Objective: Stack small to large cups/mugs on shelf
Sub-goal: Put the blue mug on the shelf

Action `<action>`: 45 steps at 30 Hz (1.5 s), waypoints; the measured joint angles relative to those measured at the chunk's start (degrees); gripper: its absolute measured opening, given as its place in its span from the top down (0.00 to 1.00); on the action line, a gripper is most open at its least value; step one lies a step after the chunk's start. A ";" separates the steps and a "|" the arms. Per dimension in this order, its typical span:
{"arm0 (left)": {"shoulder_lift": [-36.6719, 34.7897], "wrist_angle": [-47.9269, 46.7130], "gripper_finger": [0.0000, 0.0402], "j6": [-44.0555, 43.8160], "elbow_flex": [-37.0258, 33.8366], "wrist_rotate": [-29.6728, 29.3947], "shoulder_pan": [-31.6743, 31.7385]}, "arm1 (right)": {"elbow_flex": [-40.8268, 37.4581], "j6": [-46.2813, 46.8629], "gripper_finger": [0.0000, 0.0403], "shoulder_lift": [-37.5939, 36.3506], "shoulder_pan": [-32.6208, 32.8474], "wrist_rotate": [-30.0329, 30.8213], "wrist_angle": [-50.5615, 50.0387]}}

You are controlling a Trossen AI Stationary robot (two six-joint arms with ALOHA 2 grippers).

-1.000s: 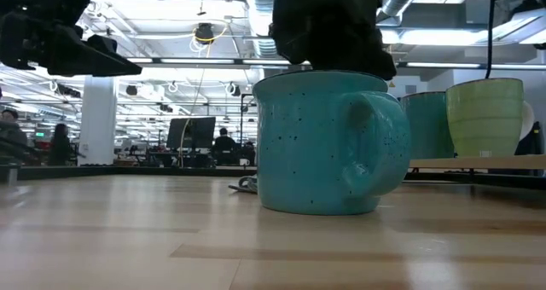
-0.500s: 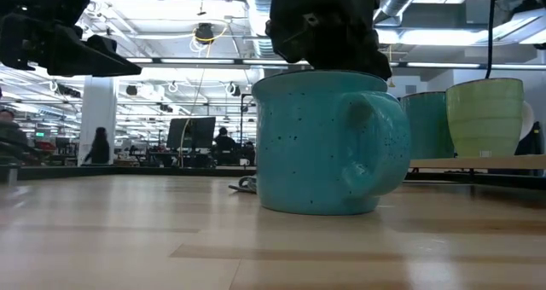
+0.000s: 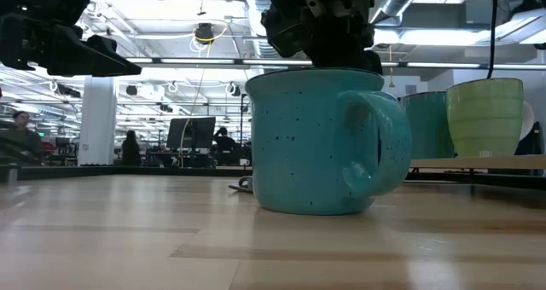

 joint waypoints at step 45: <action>0.02 -1.31 0.44 -11.90 -0.04 0.50 0.01 | 19.99 -24.01 0.94 -2.91 -6.45 7.37 -29.03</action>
